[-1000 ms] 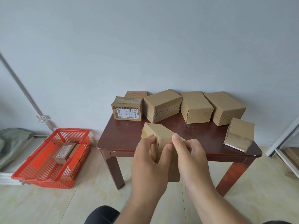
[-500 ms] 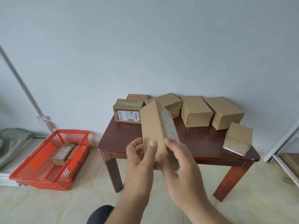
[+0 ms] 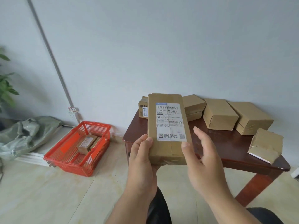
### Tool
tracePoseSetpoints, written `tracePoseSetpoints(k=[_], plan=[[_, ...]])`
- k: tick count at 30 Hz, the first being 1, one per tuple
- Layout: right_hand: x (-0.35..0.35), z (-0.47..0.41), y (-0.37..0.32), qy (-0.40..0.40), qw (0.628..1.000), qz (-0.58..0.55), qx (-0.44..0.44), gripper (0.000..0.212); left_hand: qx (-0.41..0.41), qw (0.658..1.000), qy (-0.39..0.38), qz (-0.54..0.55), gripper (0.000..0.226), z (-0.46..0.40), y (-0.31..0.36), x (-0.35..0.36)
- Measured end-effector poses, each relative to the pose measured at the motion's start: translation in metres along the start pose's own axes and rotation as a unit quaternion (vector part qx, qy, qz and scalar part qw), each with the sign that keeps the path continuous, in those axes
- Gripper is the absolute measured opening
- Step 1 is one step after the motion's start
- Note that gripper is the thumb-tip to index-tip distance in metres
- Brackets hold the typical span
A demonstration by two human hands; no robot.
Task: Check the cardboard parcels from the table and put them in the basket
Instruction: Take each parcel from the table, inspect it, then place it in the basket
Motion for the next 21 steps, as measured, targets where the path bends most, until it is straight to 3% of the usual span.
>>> tracePoseSetpoints(k=[2, 4, 13, 17, 21], plan=[[0.027, -0.007, 0.009, -0.078, 0.991, -0.083, 0.066, 0.034, 0.021, 1.000, 0.021, 0.000, 0.057, -0.006, 0.006, -0.010], [0.048, -0.015, 0.007, -0.108, 0.985, -0.115, 0.073, 0.033, 0.034, 0.999, 0.034, -0.008, 0.053, -0.015, 0.011, -0.018], [0.154, -0.120, 0.067, -0.165, 0.969, -0.176, 0.056, 0.039, 0.082, 0.988, 0.113, -0.059, 0.041, -0.162, 0.015, -0.055], [0.185, -0.154, 0.070, -0.195, 0.963, -0.174, 0.066, 0.040, 0.109, 0.980, 0.148, -0.081, 0.029, -0.200, 0.041, -0.061], [0.200, -0.204, 0.035, -0.239, 0.942, -0.205, 0.119, 0.037, 0.083, 0.969, 0.190, -0.136, 0.038, -0.221, 0.089, -0.048]])
Point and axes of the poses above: each hand's wrist, its own z-axis away from the middle knuckle, its own x-axis out of the palm, y = z × x, the point moved 9 cm from there along -z, towards the middle knuckle
